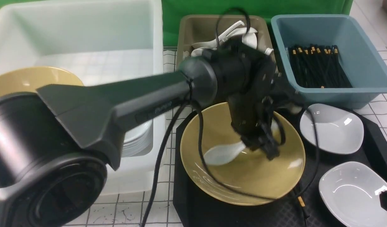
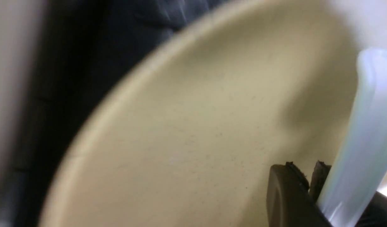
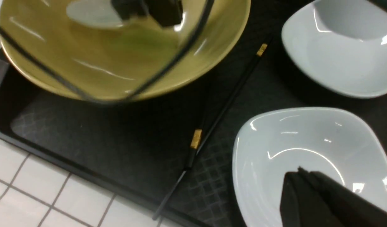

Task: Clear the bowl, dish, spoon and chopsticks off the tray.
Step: Use the left arm to grab the soup spoon in the middle, then use the left arm to put the soup spoon into the small storage box in the middle, then use the left arm to grab the yellow noodle bowl on the left

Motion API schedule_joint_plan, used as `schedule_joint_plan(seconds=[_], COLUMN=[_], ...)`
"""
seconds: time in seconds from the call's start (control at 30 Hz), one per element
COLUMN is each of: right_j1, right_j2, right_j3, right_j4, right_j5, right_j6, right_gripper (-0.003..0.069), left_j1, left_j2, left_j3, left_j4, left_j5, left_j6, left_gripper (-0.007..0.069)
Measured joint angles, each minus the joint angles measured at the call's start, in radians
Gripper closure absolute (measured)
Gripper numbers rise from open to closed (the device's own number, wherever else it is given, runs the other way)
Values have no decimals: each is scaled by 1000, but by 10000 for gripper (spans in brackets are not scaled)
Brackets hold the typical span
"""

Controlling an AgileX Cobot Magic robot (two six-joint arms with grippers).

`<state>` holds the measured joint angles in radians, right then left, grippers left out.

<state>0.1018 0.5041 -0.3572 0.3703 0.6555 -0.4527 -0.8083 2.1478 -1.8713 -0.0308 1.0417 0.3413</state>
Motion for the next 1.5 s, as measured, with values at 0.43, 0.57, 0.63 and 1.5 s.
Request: schedule_joint_plan(seconds=[0.43, 0.57, 0.63, 1.5], right_j1=[0, 1, 1, 101], right_j2=[0, 0, 0, 0], right_j3=[0, 0, 0, 0], right_j4=[0, 0, 0, 1], right_j5=[-12, -12, -12, -14], right_j6=[0, 0, 0, 0], right_gripper=[616, 615, 615, 612], left_j1=[213, 272, 273, 154], left_j2=[34, 95, 95, 109], left_j3=[-227, -227, -227, -204], left_j4=[9, -19, -21, 51], left_j5=[-548, -588, -526, 197], left_j6=[-4, -8, -13, -244], left_gripper=[548, 326, 236, 242])
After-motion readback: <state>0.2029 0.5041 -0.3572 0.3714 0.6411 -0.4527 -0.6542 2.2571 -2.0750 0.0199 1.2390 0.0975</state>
